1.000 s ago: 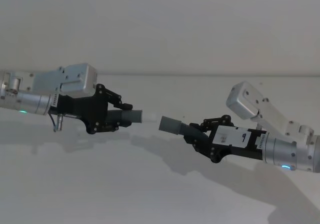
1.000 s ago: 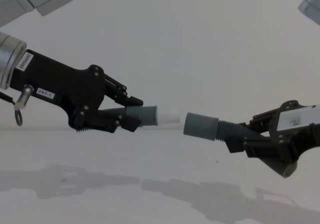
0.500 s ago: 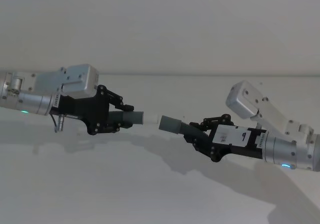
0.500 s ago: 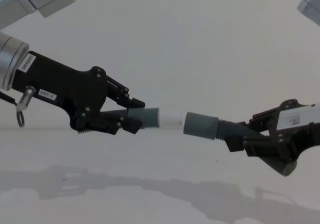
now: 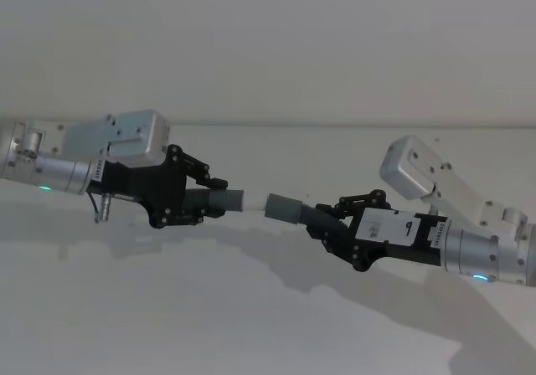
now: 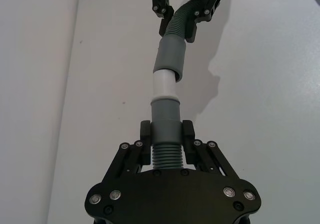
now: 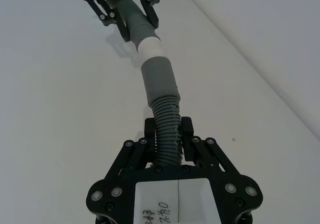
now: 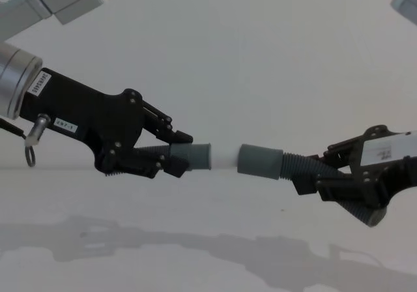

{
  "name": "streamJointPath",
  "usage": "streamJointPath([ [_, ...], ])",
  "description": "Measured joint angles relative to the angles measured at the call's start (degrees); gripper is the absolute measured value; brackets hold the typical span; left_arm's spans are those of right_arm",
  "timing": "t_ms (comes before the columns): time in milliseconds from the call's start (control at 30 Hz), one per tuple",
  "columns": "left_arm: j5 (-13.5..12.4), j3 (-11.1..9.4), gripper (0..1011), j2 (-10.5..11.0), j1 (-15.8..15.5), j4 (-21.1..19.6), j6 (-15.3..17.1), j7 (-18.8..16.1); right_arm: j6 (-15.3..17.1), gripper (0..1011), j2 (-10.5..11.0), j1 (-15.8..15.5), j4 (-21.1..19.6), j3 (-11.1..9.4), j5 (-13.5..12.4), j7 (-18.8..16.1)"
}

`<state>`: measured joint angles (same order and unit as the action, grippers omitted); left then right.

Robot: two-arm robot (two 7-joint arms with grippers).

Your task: Use both hands to pick up one end of the pipe from the table, align the ends, and insert them.

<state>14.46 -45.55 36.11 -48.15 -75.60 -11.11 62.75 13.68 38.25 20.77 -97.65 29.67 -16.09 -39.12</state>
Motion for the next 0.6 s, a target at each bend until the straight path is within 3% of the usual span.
streamJointPath([
  [600,0.78,-1.22,353,-0.40,-0.85,0.44,-0.24,1.05,-0.73,291,0.81,0.42,-0.44,0.68,-0.92,-0.18],
])
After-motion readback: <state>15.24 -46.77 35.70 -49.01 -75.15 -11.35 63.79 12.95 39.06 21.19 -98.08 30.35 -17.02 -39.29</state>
